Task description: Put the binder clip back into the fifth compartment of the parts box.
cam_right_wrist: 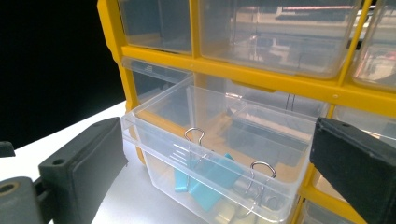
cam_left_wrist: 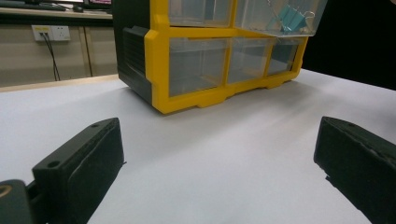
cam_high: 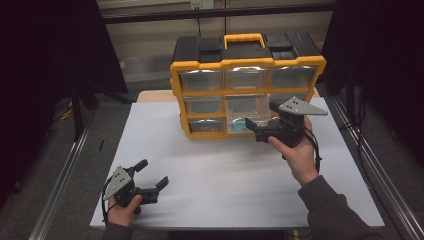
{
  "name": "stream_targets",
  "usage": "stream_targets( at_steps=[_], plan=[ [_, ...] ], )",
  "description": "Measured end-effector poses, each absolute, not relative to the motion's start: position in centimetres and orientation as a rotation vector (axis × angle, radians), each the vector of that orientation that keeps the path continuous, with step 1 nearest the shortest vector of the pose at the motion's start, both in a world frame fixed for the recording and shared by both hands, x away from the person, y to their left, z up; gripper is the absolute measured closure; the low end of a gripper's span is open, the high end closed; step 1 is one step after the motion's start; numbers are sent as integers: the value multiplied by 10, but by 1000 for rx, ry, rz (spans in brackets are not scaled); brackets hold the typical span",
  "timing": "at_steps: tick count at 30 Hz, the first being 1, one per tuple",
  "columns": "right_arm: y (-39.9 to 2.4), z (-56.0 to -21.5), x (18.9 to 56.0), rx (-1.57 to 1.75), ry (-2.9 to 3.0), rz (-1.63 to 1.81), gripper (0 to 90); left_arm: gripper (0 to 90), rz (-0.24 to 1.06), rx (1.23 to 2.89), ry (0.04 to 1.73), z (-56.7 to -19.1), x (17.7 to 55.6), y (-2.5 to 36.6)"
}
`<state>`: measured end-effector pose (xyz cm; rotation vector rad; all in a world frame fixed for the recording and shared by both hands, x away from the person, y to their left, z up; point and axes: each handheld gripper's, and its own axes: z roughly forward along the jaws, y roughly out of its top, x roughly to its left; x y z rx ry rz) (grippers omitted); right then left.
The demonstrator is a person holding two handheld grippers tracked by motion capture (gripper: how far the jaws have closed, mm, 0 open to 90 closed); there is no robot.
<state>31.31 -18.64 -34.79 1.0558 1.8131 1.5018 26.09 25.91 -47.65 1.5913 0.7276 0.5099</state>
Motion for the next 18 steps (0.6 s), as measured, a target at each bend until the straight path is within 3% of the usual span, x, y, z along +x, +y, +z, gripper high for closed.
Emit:
stream_targets(
  at_steps=[18],
  plan=[
    [-208, -349, 290, 1030, 1794, 1533, 24, 16, 523, 1606, 722, -476, 263, 257]
  ],
)
